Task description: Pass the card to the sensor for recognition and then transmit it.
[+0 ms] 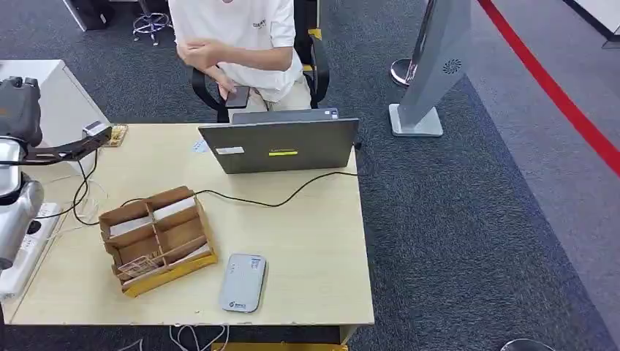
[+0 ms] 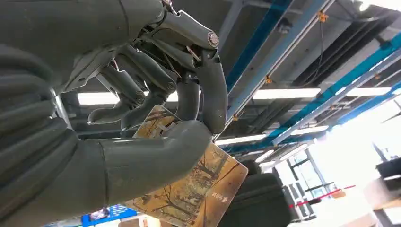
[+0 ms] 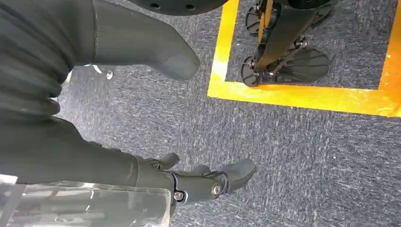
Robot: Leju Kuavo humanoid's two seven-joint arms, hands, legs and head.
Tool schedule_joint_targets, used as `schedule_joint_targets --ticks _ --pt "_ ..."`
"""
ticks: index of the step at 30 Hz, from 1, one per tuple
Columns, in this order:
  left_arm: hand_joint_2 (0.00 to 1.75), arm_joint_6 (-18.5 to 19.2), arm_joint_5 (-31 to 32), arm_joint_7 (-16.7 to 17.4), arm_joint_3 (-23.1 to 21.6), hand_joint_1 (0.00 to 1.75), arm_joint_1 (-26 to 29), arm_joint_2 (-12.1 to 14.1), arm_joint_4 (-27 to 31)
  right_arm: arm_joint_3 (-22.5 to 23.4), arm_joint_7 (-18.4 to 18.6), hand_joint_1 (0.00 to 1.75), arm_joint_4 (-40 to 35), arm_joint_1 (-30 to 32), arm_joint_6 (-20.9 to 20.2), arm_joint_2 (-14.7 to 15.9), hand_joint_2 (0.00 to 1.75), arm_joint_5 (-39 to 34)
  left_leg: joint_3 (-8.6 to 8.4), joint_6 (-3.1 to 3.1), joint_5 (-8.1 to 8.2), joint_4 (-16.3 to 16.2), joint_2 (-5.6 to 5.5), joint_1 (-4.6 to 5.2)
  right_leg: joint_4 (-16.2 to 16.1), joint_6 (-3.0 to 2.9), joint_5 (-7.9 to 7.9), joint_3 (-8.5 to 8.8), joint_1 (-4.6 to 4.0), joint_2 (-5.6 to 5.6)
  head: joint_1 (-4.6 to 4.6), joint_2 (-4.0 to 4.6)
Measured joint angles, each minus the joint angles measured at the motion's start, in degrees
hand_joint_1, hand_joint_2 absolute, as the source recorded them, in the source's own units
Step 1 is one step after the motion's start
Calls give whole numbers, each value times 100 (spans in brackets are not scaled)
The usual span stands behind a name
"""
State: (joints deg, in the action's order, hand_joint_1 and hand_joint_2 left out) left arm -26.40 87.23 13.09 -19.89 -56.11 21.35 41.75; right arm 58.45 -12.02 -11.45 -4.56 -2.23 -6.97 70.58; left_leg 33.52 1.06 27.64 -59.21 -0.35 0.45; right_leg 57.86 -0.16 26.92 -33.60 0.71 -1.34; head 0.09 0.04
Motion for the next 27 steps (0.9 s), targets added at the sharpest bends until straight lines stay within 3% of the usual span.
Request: schedule_joint_targets --ticks 18,27 --pt "175 -197 24 -85 50 175 -40 74 -555 0 52 0 7 -5 9 0 175 -28 0 0 0 -2 -6 1 -1 1 -1 2 1 8 0 0" --pt "175 -199 52 -125 50 175 -41 -94 -687 0 52 0 11 -7 7 0 175 -20 0 0 0 -2 -5 2 -1 1 -1 2 1 7 -2 0"
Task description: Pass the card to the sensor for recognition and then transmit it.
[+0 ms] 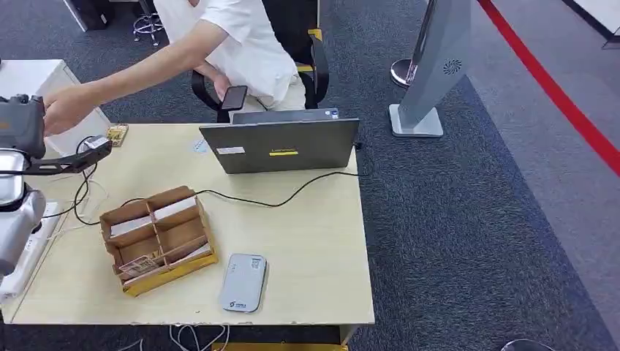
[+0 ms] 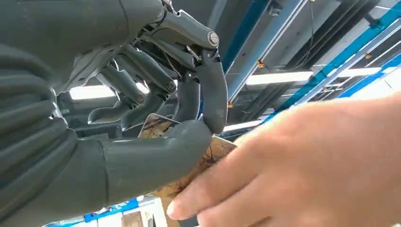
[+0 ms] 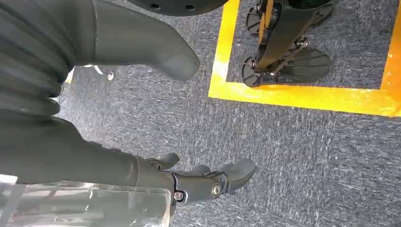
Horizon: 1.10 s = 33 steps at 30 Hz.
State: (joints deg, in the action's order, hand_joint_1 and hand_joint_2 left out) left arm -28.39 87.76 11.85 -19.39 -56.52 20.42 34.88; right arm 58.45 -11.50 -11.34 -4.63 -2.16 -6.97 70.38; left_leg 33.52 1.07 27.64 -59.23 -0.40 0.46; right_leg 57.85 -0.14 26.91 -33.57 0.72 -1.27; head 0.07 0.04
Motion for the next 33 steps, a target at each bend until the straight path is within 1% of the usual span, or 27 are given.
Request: schedule_joint_targets --ticks 1,2,7,16,19,21,23,24,28,31,33 --pt "175 4 0 0 0 175 0 -20 -2 0 0 0 2 1 0 0 175 -2 0 0 0 0 0 0 0 0 0 0 0 0 0 0" --pt "175 4 0 0 2 0 0 -37 -2 0 0 0 2 1 0 0 175 -2 0 0 0 0 0 0 0 0 0 0 0 0 0 0" --pt "175 31 0 0 0 0 -23 -103 -35 0 -2 0 9 0 0 0 175 -2 0 0 0 0 0 0 -1 0 0 -1 0 0 0 0" --pt "175 15 -18 -157 11 0 -66 -179 -57 0 -11 0 11 1 0 0 175 0 1 0 0 0 0 -1 0 0 0 0 0 1 0 0" --pt "175 17 -48 -199 74 0 -36 -147 -37 0 -17 0 13 1 2 0 175 0 1 0 0 1 0 -1 1 0 0 1 0 -1 0 0" --pt "175 20 -169 -341 149 0 111 -59 121 0 -24 0 15 4 9 0 175 -20 1 0 1 2 4 0 2 0 0 2 0 -7 4 0" --pt "175 46 -475 -538 269 0 511 120 532 9 -22 0 17 6 39 0 175 -81 -5 -2 3 5 15 1 3 -1 1 3 1 -16 -4 0" --pt "175 88 -617 -581 372 0 775 250 854 13 -13 0 17 7 46 -4 175 -105 -12 -5 6 9 27 1 3 -4 3 1 2 -31 -7 0" --pt "175 159 -1071 -775 961 0 2057 760 2156 125 31 0 17 66 109 -20 175 -245 -14 -21 18 13 48 0 1 -13 12 -10 0 -51 13 0" --pt "175 212 -1172 -835 1347 0 2663 960 2715 160 44 0 17 95 114 -20 175 -264 -3 -21 17 14 20 -3 0 -22 18 -6 -3 -25 2 0" --pt "175 205 -1317 -894 1645 0 3110 1125 3124 188 44 0 17 81 124 -22 175 -321 -8 -23 19 16 28 -4 1 -23 19 -3 -2 -31 2 0"
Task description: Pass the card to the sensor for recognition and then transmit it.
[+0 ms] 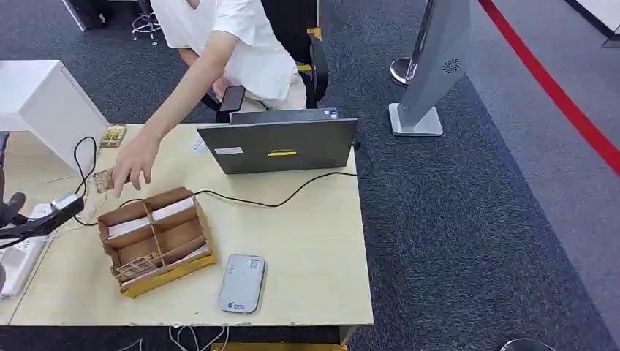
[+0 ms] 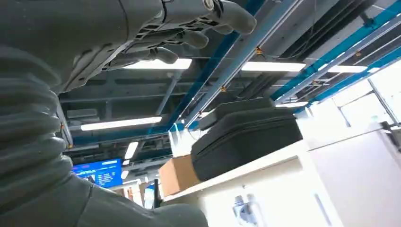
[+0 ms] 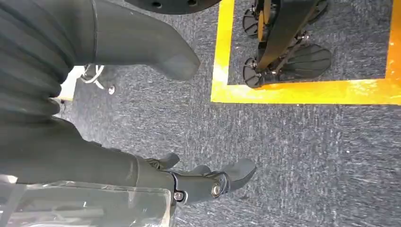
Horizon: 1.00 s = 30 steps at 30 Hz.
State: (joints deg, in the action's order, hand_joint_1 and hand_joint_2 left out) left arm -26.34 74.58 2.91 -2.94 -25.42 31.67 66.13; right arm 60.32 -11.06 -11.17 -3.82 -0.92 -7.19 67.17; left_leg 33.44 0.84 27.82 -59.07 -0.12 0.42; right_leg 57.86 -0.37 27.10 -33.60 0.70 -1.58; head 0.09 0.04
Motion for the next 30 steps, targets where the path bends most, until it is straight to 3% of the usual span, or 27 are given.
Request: schedule_joint_targets --ticks 4,8,14,18,21,22,23,24,26,28,30 --pt "175 -59 -393 -245 900 0 1099 263 715 114 15 0 0 36 48 -17 175 -57 -4 1 8 1 26 0 1 -3 3 -4 0 -25 2 0" --pt "175 -68 -765 -544 2004 0 2001 422 1083 184 90 0 0 48 85 -15 175 -66 -4 1 11 1 16 -3 -2 -5 11 -6 -1 -17 2 0" --pt "175 -72 -962 -796 3047 0 2586 466 1225 236 103 0 0 23 96 -17 175 -48 -1 2 11 1 -12 -3 -1 -2 18 7 -1 15 2 0" --pt "175 -65 -1194 -1356 3783 0 2876 276 1225 258 83 0 -2 22 120 -15 175 -77 -1 3 12 1 -12 -3 -1 -1 19 12 -1 15 2 0" --pt "175 4 -1523 -1914 4493 0 3010 -88 1223 298 127 0 0 22 173 -15 175 -118 2 7 16 2 -13 0 -3 2 21 16 1 16 -2 0" --pt "175 19 -1702 -2295 4806 0 3034 -315 1210 321 161 0 -2 24 192 -15 175 -120 0 14 20 2 -12 2 -4 7 25 16 2 16 2 0" --pt "0 182 -1937 -2669 5163 0 3028 -542 1139 352 233 0 0 28 214 -17 175 -127 -6 16 24 2 -13 2 -7 9 26 19 2 16 -2 0" --pt "0 551 -2300 -2985 5592 0 2969 -763 960 380 333 0 0 28 238 -17 175 -129 -6 17 25 3 -14 6 -8 10 27 23 3 18 -26 0" --pt "0 1368 -2966 -3045 6390 0 2812 -1214 461 398 562 0 0 32 295 -20 175 -83 -18 17 35 3 -10 13 -7 14 35 29 7 17 -7 0" --pt "0 2128 -3699 -2620 7200 0 2596 -1592 -300 398 842 0 0 41 341 -28 175 11 -23 25 39 3 -16 14 -9 20 41 35 9 23 -11 0" --pt "0 2293 -4555 -2468 7816 0 2519 -1895 -1392 398 1087 0 0 40 345 -31 175 26 -28 30 43 3 -18 18 -13 25 44 37 13 27 -13 0"
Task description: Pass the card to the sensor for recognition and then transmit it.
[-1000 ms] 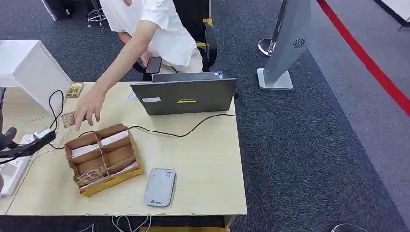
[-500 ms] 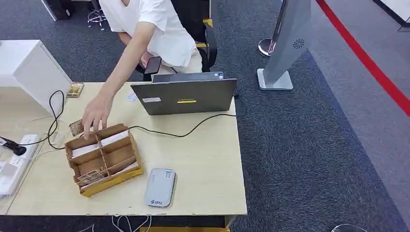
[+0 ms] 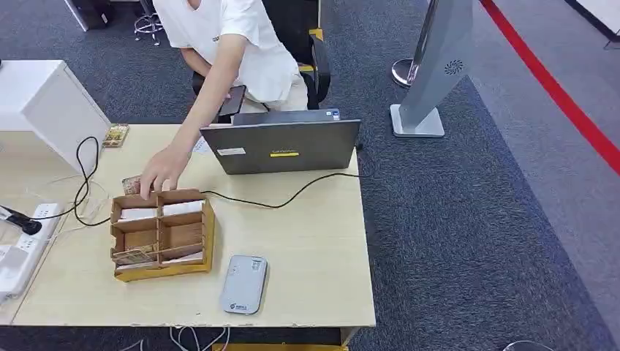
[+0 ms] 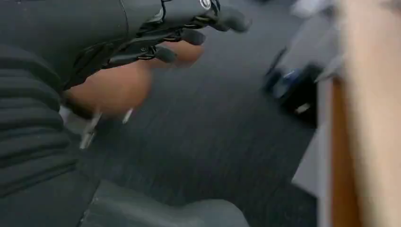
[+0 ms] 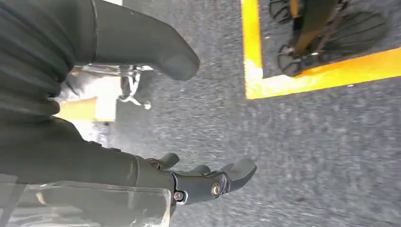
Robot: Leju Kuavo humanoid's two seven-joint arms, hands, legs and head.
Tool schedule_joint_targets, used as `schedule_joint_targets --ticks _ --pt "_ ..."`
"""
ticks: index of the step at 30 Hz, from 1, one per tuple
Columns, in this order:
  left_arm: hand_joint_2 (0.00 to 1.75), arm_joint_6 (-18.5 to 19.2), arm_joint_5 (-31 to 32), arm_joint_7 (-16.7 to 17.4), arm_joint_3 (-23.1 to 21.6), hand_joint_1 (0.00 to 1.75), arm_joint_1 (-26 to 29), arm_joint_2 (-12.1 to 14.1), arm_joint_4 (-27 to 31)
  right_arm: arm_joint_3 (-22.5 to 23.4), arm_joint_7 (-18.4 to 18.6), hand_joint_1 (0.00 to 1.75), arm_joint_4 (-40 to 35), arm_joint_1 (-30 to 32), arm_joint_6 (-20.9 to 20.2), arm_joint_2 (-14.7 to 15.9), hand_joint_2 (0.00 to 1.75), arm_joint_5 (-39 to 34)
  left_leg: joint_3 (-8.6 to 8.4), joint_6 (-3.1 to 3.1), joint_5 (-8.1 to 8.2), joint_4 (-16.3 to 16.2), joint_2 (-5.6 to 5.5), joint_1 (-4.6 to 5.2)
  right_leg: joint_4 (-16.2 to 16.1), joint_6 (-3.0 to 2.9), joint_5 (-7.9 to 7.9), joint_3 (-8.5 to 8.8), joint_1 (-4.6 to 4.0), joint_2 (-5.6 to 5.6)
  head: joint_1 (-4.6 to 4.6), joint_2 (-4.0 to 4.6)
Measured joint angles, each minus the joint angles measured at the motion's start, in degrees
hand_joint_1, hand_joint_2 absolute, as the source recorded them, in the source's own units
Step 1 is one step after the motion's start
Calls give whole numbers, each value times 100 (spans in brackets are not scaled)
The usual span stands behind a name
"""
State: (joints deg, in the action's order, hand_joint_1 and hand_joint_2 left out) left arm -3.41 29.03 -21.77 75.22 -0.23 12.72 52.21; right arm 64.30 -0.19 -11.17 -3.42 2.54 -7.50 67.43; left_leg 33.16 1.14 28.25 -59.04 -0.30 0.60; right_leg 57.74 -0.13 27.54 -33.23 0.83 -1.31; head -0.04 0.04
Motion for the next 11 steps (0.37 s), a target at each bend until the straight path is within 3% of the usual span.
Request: schedule_joint_targets --ticks 1,2,4,5,8,11 --pt "0 -123 -360 195 242 0 -45 -155 -618 0 107 0 0 -2 9 0 175 66 -1 1 0 0 -10 4 0 1 1 1 5 10 7 0" --pt "175 -326 -630 561 428 0 -72 -336 -1113 -6 207 0 0 -5 24 -2 175 206 0 2 0 0 -17 14 0 4 2 3 10 16 11 0" --pt "175 -818 -947 1291 656 0 -146 -687 -1888 -103 341 0 0 -3 46 -4 175 554 1 12 1 -3 -35 18 0 10 5 6 12 29 15 0" --pt "175 -1072 -947 1479 705 0 -158 -851 -2183 -174 376 0 0 -5 57 -11 175 660 2 17 -1 -4 -36 16 -3 10 5 8 11 34 6 0" --pt "175 -1465 -851 1786 740 0 -269 -1239 -2842 -293 439 0 0 -15 92 -26 175 820 1 35 -2 -9 -46 19 -15 19 0 21 12 51 -22 0" --pt "175 -1512 -831 1899 814 0 -378 -1477 -3274 -367 456 0 0 -17 111 -35 175 837 -3 41 1 -9 -44 19 -15 25 -4 26 11 51 -22 0"
